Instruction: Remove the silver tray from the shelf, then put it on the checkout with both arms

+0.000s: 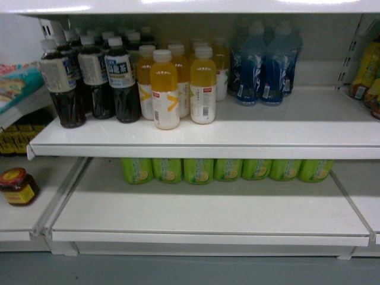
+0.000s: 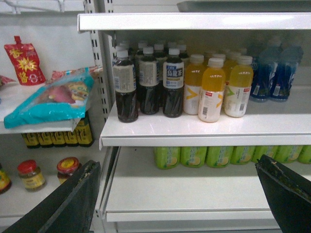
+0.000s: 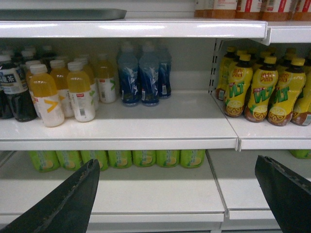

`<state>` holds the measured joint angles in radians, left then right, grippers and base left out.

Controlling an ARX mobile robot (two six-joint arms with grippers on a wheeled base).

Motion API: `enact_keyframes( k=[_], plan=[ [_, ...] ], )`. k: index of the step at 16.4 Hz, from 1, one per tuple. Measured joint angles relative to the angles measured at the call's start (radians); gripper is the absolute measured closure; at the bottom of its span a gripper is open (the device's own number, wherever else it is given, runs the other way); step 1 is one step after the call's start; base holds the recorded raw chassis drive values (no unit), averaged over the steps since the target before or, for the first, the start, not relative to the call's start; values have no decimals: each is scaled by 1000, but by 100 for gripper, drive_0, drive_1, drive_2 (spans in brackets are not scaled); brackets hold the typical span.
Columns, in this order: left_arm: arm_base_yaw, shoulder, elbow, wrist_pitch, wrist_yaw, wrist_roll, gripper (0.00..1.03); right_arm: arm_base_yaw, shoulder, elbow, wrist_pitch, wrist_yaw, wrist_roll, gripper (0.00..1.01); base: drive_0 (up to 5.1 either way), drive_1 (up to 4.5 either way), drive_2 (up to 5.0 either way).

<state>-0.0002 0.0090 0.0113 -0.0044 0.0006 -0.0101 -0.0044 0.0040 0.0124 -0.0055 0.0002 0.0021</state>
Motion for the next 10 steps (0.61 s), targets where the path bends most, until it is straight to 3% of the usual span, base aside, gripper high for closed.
enact_keyframes(
  k=[10],
  plan=[
    [0, 0, 0, 1, -2, 0, 5, 0, 0, 0, 0, -1, 0, 3, 0, 0, 0]
  ],
)
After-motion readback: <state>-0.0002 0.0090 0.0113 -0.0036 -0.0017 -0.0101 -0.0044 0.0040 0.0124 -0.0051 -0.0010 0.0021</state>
